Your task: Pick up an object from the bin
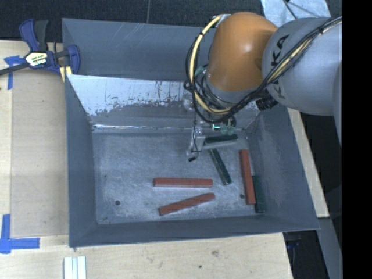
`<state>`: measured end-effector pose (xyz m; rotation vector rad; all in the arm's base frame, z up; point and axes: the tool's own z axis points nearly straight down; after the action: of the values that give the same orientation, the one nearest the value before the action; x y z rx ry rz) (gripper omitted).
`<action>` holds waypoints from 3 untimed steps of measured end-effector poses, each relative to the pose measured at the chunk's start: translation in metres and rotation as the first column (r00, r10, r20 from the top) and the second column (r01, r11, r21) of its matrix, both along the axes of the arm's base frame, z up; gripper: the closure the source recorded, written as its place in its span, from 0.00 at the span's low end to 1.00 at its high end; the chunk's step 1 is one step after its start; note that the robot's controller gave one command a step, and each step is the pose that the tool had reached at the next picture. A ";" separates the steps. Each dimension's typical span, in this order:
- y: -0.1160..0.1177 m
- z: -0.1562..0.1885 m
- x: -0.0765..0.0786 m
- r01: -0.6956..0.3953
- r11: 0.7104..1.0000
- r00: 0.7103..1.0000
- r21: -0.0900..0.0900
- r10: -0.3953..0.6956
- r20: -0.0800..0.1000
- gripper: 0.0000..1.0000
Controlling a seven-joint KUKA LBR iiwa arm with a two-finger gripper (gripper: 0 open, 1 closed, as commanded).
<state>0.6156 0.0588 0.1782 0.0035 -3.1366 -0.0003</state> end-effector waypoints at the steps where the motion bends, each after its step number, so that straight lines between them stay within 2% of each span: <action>1: -0.001 0.005 0.002 0.002 1.000 1.000 0.000 -0.002 0.009 1.00; 2: 0.048 -0.042 -0.047 -0.323 0.946 0.946 0.002 0.323 0.003 1.00; 3: 0.047 -0.041 -0.046 -0.319 0.948 0.948 0.000 0.319 0.007 0.00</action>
Offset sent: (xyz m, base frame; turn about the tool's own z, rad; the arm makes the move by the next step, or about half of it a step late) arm 0.0000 0.0000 0.0000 0.0000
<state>0.5698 0.1058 0.1373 0.5121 -3.1011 -0.0008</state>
